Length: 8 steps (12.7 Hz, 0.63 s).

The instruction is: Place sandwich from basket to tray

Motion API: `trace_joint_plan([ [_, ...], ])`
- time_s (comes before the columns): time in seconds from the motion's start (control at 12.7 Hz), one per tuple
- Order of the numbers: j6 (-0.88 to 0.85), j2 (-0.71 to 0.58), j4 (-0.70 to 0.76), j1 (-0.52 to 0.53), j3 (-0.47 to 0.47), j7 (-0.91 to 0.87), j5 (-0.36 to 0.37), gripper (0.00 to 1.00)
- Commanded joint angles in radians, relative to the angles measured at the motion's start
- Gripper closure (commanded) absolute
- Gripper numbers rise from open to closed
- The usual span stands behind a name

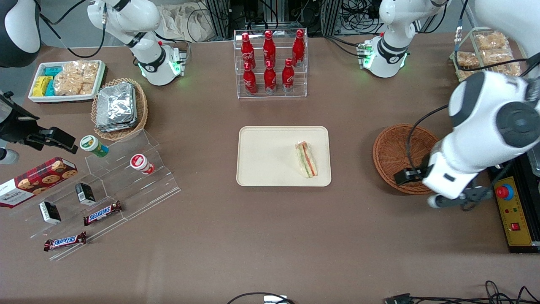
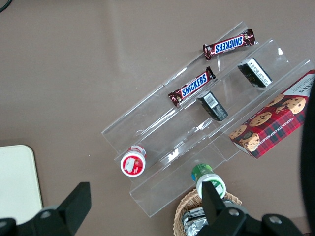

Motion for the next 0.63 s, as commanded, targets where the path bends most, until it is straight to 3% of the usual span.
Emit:
trace_joint_plan([
  [0.0,-0.014,-0.169,-0.102,-0.051,0.161,0.171,-0.095,0.0],
  [0.55,-0.098,-0.417,-0.222,-0.156,0.381,0.406,-0.179,0.0],
])
